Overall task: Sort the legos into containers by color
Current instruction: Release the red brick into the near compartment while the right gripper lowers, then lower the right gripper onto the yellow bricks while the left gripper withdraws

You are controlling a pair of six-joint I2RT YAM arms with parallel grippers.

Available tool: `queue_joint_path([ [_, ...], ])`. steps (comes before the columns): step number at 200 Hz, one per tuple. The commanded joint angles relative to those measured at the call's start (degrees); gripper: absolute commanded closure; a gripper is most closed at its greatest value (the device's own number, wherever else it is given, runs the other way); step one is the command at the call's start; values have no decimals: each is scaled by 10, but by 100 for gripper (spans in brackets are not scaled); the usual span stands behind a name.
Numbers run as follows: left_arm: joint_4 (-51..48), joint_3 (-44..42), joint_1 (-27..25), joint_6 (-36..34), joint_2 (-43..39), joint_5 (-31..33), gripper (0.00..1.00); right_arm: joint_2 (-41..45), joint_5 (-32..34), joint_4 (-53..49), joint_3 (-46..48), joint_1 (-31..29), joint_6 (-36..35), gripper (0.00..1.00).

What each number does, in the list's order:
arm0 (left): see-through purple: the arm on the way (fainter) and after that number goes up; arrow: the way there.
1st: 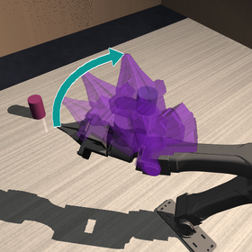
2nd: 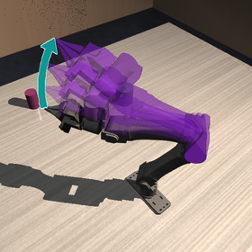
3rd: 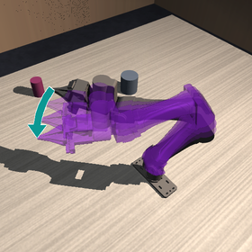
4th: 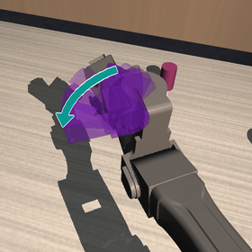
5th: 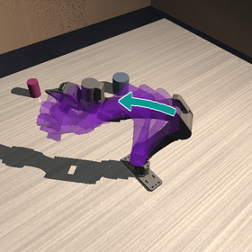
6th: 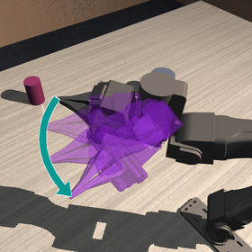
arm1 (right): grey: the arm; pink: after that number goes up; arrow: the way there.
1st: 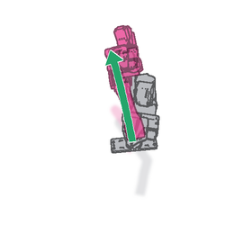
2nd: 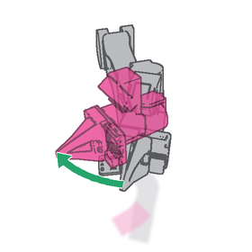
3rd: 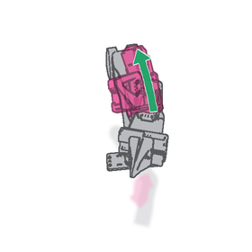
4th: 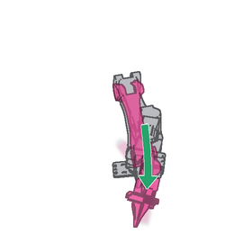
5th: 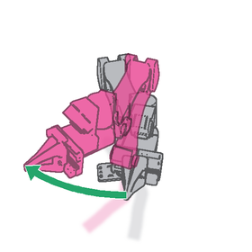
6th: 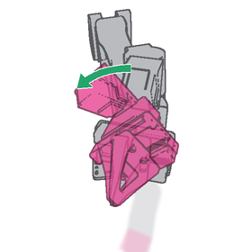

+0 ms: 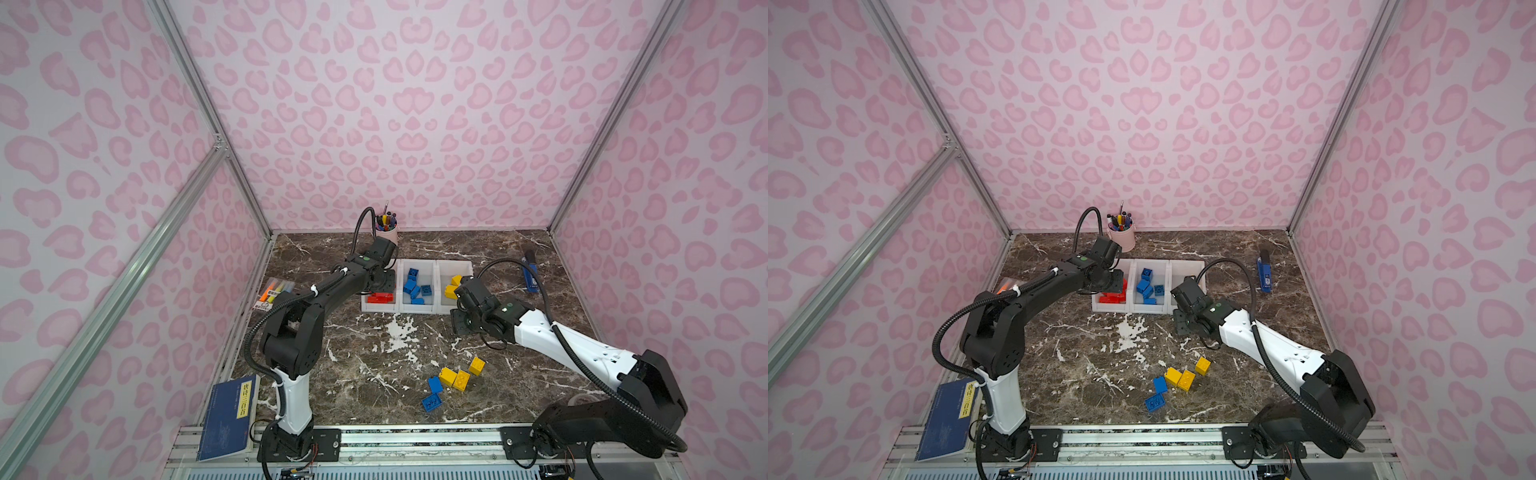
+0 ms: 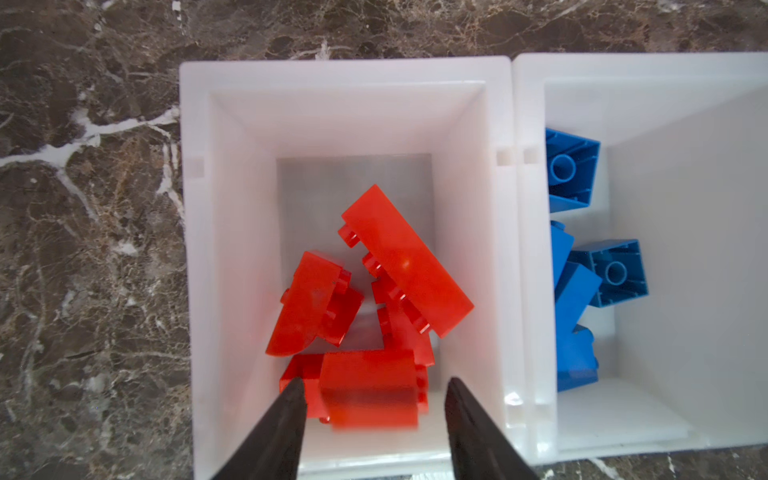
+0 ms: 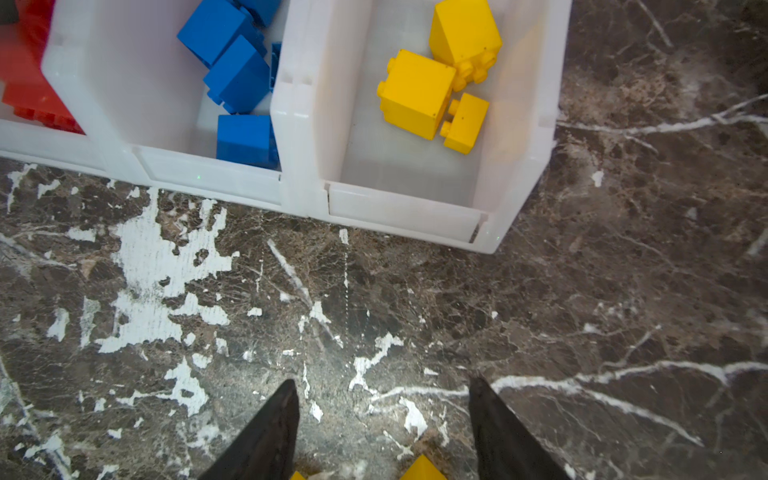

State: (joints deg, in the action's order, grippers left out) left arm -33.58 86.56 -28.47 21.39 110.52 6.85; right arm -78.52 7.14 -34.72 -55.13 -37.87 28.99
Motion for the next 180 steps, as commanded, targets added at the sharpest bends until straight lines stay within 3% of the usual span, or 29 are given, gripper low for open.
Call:
queue_joint_path([
  [1,5,1,1,-5,-3,3,38,15,15,-16,16,-2,21,34],
  [87,67,-123,1,32,-107,-16,35,71,83,-86,62,-60,136,32],
  [180,92,-250,-1,56,-212,-24,34,96,65,-67,143,-74,255,32],
])
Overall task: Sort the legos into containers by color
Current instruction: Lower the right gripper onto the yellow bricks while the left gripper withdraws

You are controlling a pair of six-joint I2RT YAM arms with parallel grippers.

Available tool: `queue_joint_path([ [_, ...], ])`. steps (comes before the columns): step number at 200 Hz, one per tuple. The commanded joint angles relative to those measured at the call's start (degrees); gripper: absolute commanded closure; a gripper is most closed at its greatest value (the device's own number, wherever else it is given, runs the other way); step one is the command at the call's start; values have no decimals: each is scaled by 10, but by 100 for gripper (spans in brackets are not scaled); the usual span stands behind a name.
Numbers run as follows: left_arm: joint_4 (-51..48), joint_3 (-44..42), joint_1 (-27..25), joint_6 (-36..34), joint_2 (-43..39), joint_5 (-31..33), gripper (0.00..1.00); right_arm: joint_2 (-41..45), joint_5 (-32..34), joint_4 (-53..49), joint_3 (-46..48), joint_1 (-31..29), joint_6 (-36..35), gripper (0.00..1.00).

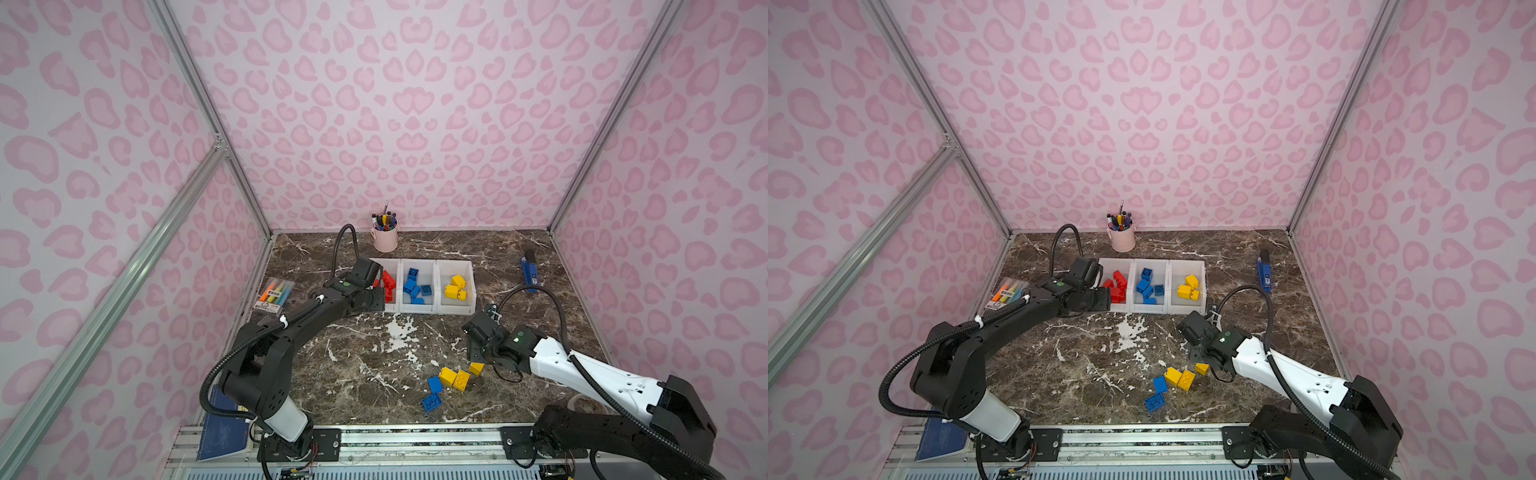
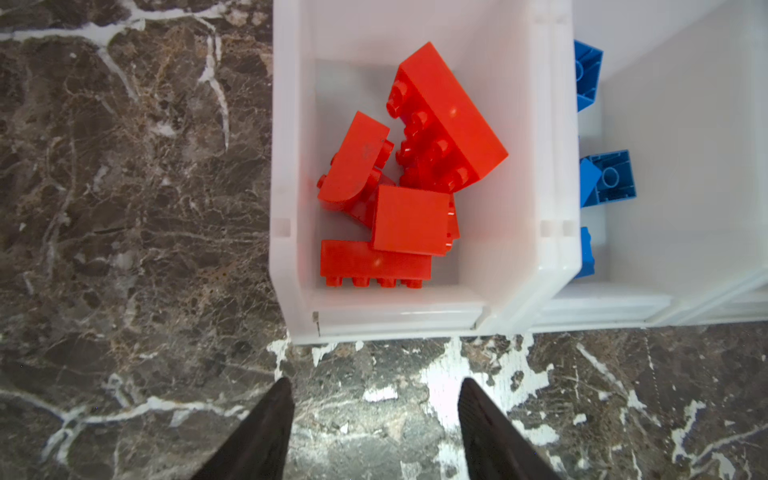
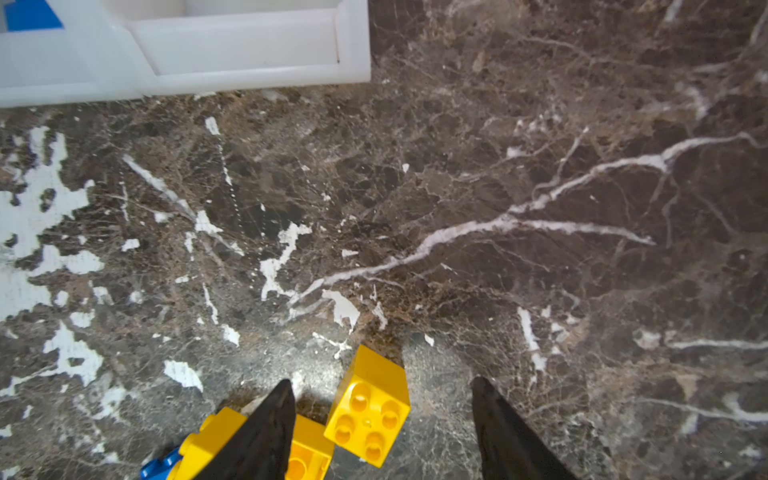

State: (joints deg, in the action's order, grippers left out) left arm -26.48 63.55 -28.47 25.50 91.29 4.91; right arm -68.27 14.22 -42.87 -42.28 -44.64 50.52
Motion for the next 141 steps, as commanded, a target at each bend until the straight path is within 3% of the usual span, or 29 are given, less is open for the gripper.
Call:
queue_joint_path([
  [1,21,-21,-1,15,-21,-4,34,-7,-6,16,15,-7,41,32],
  [77,28,-74,-5,34,-59,-6,34,-73,-12,56,40,-31,90,39],
  [141,36,-105,-21,65,-73,0,34,-88,-11,75,46,-33,89,60],
])
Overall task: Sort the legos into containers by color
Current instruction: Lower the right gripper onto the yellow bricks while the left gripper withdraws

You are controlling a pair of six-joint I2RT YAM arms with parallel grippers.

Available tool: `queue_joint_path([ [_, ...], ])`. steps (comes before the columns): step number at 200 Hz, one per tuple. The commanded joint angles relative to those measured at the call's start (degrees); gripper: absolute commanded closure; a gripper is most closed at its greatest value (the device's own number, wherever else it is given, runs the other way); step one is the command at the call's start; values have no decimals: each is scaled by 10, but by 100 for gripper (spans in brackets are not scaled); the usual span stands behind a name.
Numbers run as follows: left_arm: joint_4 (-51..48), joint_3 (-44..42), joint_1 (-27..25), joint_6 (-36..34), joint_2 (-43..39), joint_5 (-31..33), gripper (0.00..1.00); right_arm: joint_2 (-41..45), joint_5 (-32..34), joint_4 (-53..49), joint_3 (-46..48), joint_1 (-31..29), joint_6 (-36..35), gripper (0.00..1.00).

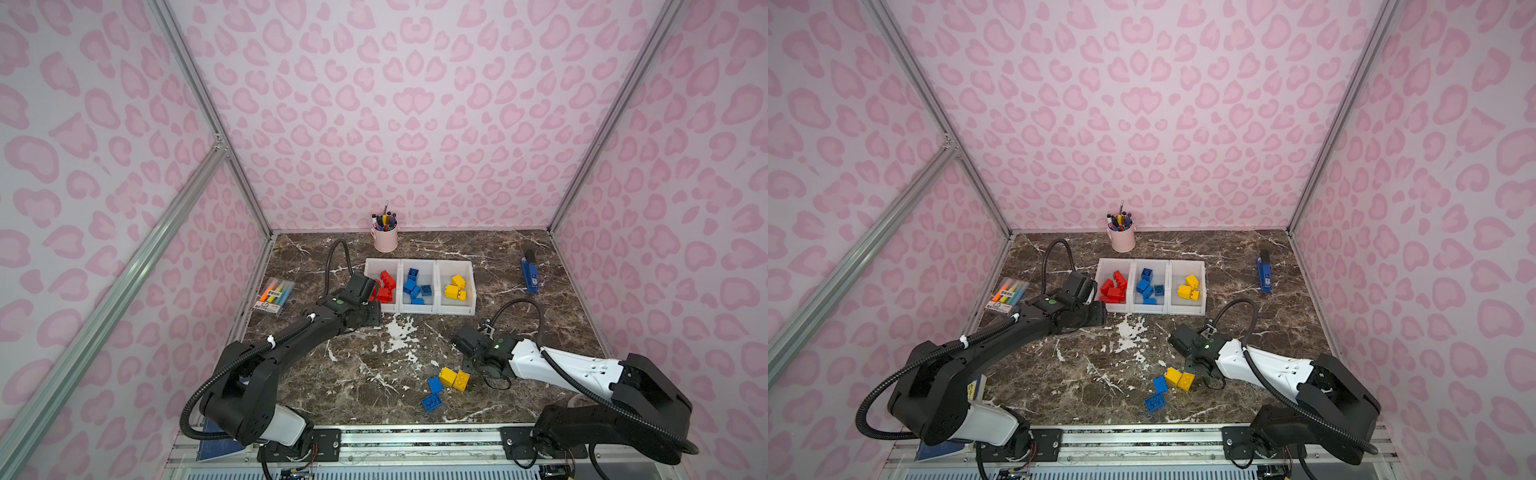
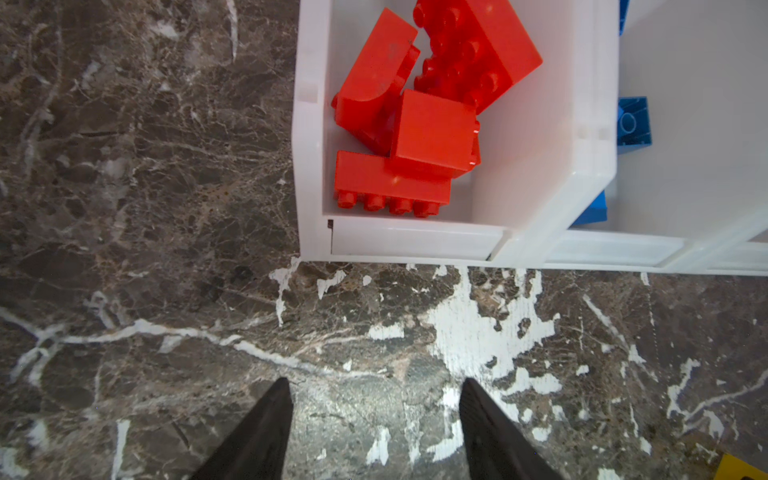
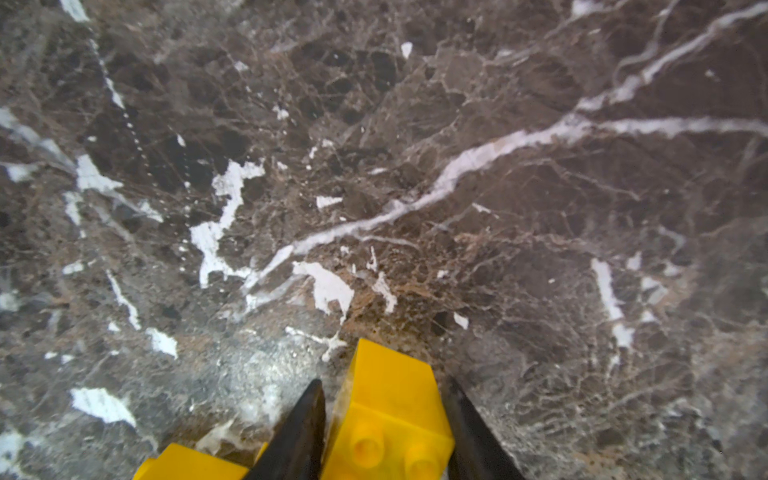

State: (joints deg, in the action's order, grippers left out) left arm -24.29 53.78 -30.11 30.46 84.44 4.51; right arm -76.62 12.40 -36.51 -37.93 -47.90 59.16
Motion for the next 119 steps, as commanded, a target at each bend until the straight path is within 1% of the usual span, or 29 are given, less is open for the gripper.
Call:
queue_joint_path([
  [1,14,-7,-5,16,-4,4,34,-5,7,11,3,0,3,60],
  [39,13,-15,-14,25,-9,11,34,-5,10,12,1,0,-2,65],
  [64,12,-20,-19,30,-11,12,34,-1,18,10,-17,4,-27,67],
  [89,5,-24,-24,32,-21,15,34,-6,19,7,-64,31,-87,68],
  [119,0,-37,-32,43,-43,18,34,-41,-2,8,-168,106,-191,68],
])
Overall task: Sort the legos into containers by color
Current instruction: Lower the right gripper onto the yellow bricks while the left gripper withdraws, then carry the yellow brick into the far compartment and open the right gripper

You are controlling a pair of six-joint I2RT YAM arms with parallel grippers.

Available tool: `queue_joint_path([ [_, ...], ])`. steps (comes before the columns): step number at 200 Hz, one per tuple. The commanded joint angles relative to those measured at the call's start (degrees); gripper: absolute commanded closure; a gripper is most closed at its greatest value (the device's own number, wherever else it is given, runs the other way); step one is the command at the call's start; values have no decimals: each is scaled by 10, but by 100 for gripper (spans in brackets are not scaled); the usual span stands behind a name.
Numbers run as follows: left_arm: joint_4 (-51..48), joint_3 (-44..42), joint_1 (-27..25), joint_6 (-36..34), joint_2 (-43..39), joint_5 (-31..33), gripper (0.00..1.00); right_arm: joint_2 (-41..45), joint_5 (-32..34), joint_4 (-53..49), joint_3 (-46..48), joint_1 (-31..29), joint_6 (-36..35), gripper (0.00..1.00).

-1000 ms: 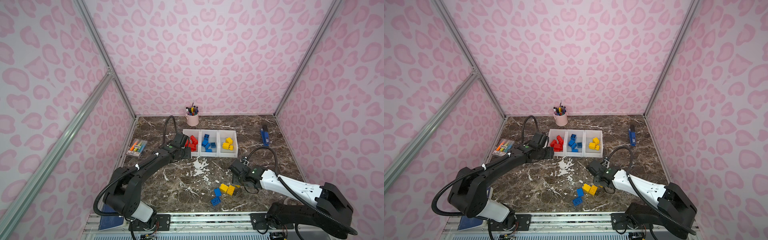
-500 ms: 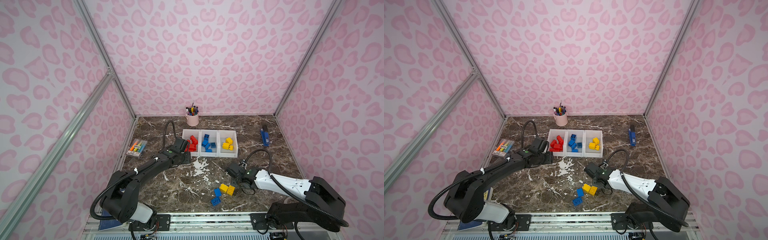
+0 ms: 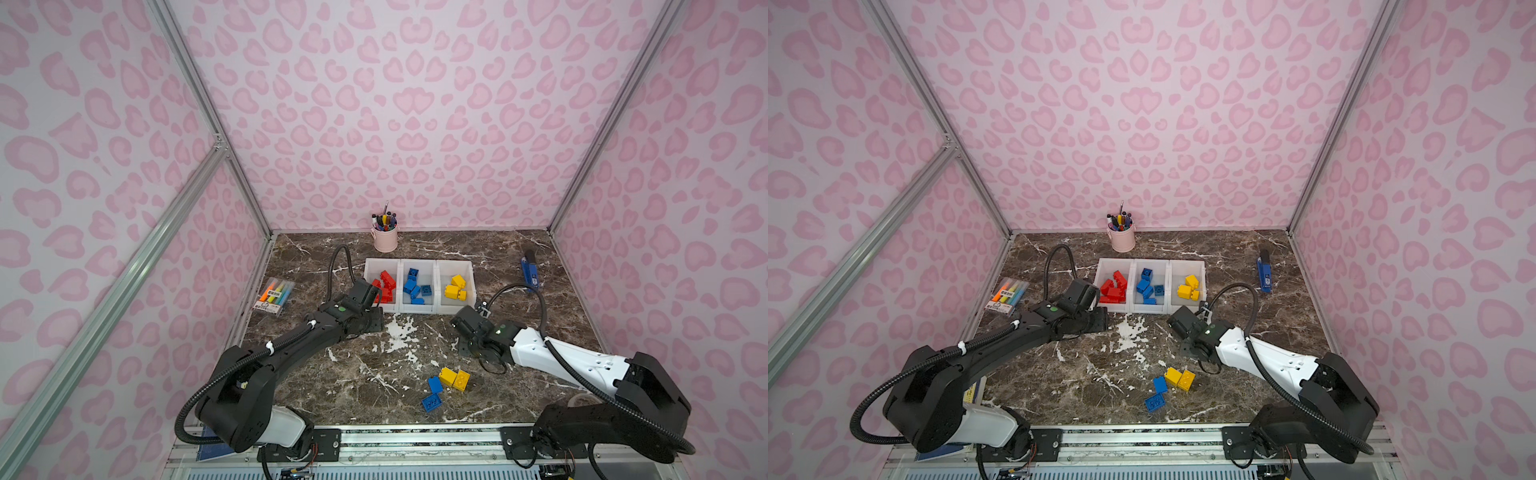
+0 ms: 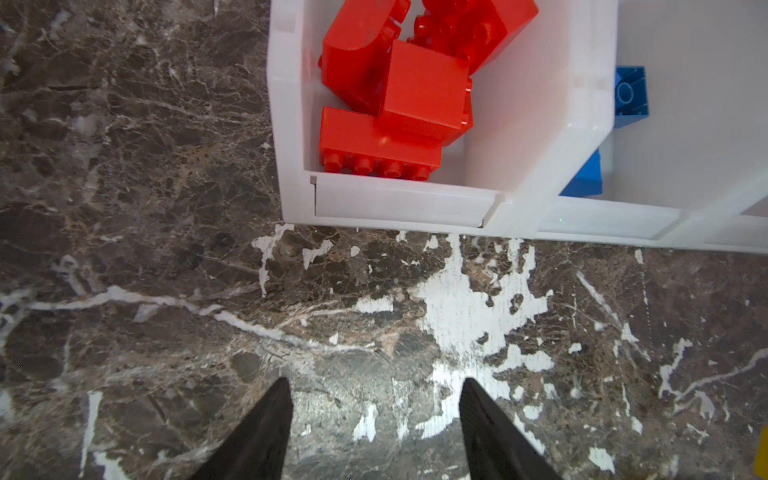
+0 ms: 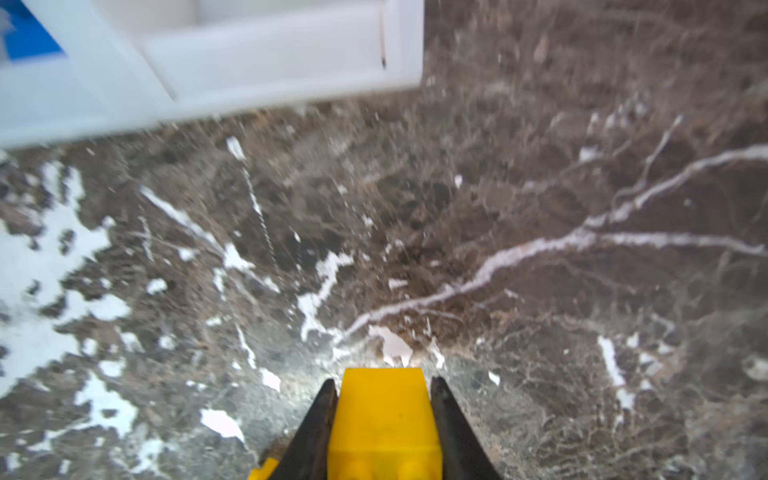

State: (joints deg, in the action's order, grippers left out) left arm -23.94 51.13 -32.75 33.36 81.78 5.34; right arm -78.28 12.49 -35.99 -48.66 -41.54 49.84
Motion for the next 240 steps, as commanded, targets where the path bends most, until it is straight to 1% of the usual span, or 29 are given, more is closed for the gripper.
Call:
queue_joint_path([
  [1,-4,-11,-7,14,-18,10,34,-28,-4,3,-65,44,-101,68],
  [23,-5,-26,-20,28,-36,17,34,-84,-25,5,-159,90,-168,68],
  [50,-6,-46,-37,44,-53,23,33,-176,-56,-3,-262,126,-223,68],
  [78,-10,-61,-52,56,-73,30,34,-252,-70,-14,-339,144,-250,68],
  [96,-12,-69,-57,60,-84,33,34,-283,-75,-15,-360,152,-256,67],
  [101,-12,-71,-59,61,-86,34,34,-290,-79,-15,-382,153,-258,67],
  [117,-13,-73,-64,62,-90,34,34,-310,-82,-19,-401,155,-259,66],
  [132,-14,-73,-68,62,-91,34,33,-324,-84,-24,-417,155,-262,62],
  [144,-15,-73,-72,63,-90,34,33,-331,-82,-28,-424,155,-262,55],
  [162,-17,-72,-77,64,-90,36,33,-331,-82,-30,-427,155,-261,42],
  [177,-17,-72,-80,65,-89,37,33,-327,-82,-30,-425,156,-262,36],
  [192,-17,-71,-85,65,-87,37,33,-321,-78,-32,-423,156,-264,34],
  [240,-17,-61,-98,61,-77,37,33,-301,-82,-33,-414,157,-263,34],
])
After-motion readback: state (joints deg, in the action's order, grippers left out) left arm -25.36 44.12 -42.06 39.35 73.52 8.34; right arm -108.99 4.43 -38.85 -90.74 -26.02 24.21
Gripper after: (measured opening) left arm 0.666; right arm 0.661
